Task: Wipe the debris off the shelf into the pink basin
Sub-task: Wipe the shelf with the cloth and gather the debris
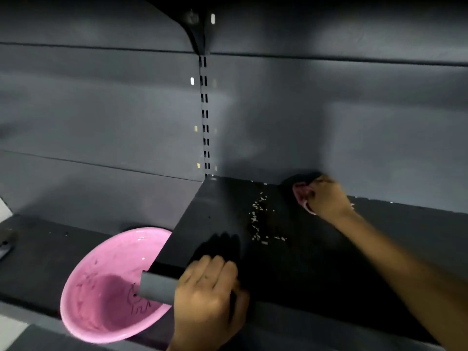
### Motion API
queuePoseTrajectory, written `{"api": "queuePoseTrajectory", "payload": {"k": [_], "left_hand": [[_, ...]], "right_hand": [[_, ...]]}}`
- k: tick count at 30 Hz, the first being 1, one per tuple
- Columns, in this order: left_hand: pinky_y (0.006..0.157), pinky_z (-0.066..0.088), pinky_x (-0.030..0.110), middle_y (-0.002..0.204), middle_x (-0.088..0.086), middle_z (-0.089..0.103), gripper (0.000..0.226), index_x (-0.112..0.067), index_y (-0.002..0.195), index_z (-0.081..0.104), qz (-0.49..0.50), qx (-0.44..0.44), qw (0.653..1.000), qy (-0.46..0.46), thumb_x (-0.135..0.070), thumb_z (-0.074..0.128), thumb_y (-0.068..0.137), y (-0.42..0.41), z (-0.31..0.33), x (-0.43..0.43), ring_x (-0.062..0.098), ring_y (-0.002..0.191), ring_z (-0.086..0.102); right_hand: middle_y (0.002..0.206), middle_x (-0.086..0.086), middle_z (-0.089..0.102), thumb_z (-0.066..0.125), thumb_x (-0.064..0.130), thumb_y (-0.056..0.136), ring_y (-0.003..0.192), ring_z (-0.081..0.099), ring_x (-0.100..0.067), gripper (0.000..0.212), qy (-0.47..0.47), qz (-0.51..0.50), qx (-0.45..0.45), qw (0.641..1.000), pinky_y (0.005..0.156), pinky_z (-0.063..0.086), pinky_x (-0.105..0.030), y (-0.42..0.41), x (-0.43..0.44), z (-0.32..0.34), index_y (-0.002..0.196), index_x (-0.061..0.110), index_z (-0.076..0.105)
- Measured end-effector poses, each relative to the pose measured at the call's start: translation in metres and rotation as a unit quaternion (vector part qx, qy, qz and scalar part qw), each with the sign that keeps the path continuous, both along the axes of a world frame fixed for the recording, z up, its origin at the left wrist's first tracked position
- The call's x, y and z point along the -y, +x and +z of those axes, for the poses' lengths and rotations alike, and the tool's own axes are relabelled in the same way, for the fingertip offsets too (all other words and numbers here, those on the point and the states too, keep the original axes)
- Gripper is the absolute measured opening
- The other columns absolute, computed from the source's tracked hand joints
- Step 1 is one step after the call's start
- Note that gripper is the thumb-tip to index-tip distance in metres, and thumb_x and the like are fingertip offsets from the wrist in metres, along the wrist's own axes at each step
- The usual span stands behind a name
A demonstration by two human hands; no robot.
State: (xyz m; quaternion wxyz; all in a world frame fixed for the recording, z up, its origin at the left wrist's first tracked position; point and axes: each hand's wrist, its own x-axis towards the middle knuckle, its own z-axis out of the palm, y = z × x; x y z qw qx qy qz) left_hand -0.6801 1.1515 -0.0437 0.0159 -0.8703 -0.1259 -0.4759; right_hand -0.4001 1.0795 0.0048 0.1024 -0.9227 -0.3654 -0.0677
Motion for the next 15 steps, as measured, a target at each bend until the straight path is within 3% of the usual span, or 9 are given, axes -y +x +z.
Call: {"api": "queuePoseTrajectory", "payload": {"k": [4, 6, 11, 15], "left_hand": [[0.054, 0.031, 0.032, 0.056, 0.005, 0.043, 0.017, -0.013, 0.058, 0.053, -0.032, -0.008, 0.999, -0.017, -0.023, 0.051, 0.071, -0.002, 0.0, -0.002, 0.024, 0.053, 0.04], [0.053, 0.032, 0.032, 0.058, 0.004, 0.044, 0.016, -0.015, 0.059, 0.052, -0.058, -0.019, 0.998, -0.02, -0.027, 0.053, 0.07, -0.004, 0.0, -0.005, 0.023, 0.054, 0.04], [0.052, 0.037, 0.027, 0.06, 0.001, 0.05, 0.015, -0.018, 0.061, 0.055, -0.102, -0.04, 0.993, -0.034, -0.032, 0.056, 0.067, -0.005, 0.001, -0.008, 0.02, 0.055, 0.044], [0.054, 0.039, 0.023, 0.06, -0.001, 0.05, 0.012, -0.02, 0.062, 0.055, -0.163, -0.048, 0.984, -0.057, -0.031, 0.056, 0.065, -0.014, 0.005, -0.021, 0.015, 0.057, 0.043]], "right_hand": [[0.1, -0.023, 0.066, 0.05, 0.029, 0.087, 0.093, 0.063, -0.035, 0.036, 0.039, 0.024, -0.01, 0.999, 0.079, 0.049, -0.032, -0.024, -0.053, -0.003, 0.085, -0.002, 0.067], [0.097, -0.024, 0.067, 0.046, 0.034, 0.086, 0.092, 0.064, -0.036, 0.043, 0.059, 0.045, -0.013, 0.997, 0.078, 0.049, -0.034, -0.039, -0.075, -0.001, 0.082, -0.003, 0.068], [0.115, -0.011, 0.067, 0.046, 0.008, 0.09, 0.108, 0.059, -0.027, 0.028, 0.023, 0.116, -0.121, 0.986, 0.091, 0.044, -0.031, -0.054, -0.102, 0.019, 0.11, 0.004, 0.066], [0.065, 0.013, 0.066, 0.045, -0.003, 0.085, 0.063, 0.06, -0.011, 0.034, 0.19, 0.064, -0.182, 0.963, 0.058, 0.045, -0.018, -0.059, -0.064, 0.051, 0.09, 0.021, 0.068]]}}
